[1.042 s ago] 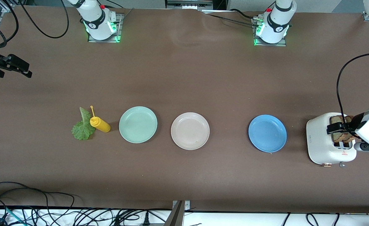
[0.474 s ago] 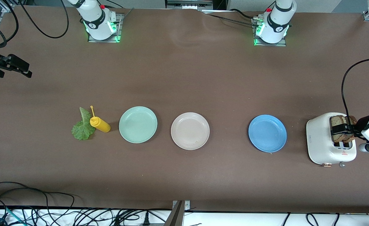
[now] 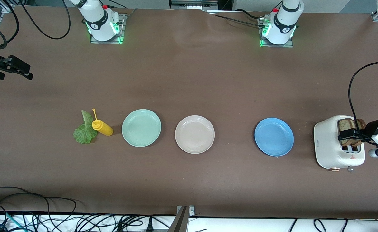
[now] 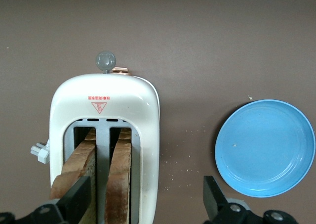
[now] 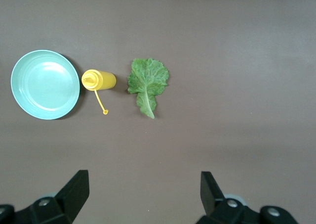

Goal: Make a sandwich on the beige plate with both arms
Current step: 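Close the left gripper on the bread slice in the toaster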

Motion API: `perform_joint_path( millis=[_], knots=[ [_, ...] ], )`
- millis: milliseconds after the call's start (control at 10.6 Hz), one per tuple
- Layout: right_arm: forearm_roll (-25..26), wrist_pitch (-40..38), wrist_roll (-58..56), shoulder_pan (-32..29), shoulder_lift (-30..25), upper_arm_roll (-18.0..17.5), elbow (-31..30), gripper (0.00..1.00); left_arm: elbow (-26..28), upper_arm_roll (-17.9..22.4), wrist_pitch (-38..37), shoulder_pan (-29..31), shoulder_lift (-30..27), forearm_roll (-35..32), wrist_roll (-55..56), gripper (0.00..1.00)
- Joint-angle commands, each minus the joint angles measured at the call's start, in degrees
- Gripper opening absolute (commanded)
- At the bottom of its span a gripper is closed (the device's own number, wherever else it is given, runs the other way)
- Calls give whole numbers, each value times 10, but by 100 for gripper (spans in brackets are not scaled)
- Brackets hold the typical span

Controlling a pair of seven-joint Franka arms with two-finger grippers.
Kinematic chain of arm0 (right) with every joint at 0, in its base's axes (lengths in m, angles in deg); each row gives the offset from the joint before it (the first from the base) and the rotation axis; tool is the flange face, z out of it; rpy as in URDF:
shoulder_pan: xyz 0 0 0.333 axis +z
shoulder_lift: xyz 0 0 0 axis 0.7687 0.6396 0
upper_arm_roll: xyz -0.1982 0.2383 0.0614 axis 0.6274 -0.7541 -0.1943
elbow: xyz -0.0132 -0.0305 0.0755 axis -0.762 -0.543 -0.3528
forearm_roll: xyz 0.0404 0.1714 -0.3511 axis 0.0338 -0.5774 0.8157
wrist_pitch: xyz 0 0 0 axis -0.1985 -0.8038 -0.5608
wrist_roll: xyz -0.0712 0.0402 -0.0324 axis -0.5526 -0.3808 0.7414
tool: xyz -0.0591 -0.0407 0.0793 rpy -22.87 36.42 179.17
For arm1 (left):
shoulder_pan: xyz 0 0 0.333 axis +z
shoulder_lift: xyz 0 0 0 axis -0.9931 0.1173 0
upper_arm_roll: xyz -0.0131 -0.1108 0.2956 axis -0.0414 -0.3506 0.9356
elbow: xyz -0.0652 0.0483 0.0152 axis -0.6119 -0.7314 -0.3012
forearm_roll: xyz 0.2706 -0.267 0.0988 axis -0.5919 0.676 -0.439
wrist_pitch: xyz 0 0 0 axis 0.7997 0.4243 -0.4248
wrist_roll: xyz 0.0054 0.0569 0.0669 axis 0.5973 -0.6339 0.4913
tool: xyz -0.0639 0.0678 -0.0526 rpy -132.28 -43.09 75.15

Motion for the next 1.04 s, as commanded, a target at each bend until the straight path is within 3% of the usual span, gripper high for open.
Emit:
perform_joint_path(
  millis=[0, 474, 852, 947],
  knots=[
    [-10, -11, 2, -6, 6, -3, 14, 100, 1, -3, 7, 7, 7, 10, -17, 100],
    [-10, -12, 0, -6, 5, -3, 14, 100, 65, -3, 53, 7, -5, 7, -31, 97],
    [-10, -13, 3, -4, 5, -8, 19, 100, 66, -1, 48, 19, -8, 1, -77, 55],
    [-10, -14, 1, -4, 5, -7, 18, 100, 66, -1, 46, 19, -13, -35, -79, 46]
  ],
)
